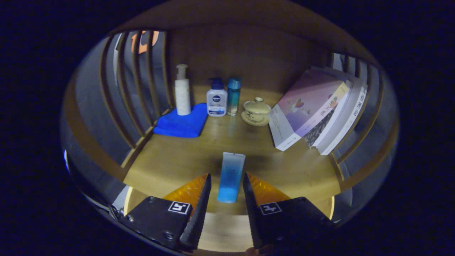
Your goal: Pull open the drawer, take out the items inside it, and place them on the countertop above the cabinet.
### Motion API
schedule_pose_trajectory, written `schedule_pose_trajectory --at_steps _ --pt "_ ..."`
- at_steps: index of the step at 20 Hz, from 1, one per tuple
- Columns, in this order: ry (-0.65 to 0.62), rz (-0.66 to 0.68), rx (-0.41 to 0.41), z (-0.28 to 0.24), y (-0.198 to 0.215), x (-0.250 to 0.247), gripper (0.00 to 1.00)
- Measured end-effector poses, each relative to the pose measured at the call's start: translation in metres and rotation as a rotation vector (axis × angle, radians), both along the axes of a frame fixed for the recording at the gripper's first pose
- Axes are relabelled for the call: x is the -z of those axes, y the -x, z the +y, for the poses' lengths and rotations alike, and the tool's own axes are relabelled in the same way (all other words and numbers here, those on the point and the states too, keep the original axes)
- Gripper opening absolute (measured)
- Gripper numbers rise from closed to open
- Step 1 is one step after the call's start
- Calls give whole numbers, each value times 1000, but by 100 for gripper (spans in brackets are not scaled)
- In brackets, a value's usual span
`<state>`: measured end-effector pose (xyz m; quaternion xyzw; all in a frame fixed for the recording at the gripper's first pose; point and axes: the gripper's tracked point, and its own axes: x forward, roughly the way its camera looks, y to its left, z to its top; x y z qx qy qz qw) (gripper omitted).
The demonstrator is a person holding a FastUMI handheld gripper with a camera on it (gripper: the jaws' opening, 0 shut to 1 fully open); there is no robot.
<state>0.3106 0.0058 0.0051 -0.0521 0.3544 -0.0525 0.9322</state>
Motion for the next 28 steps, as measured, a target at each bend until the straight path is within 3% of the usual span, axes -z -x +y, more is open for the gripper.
schedule_pose_trajectory --at_steps 3,6,8,17,26,28 --pt "-22 -46 -45 16 38 -18 67" --pt "-52 -94 -82 29 81 -30 68" --pt "-76 -123 -110 37 111 -34 81" --pt "-18 -393 -142 33 201 -50 83" --pt "-31 -536 -129 26 255 29 83" --pt "-40 -547 -119 25 261 50 90"
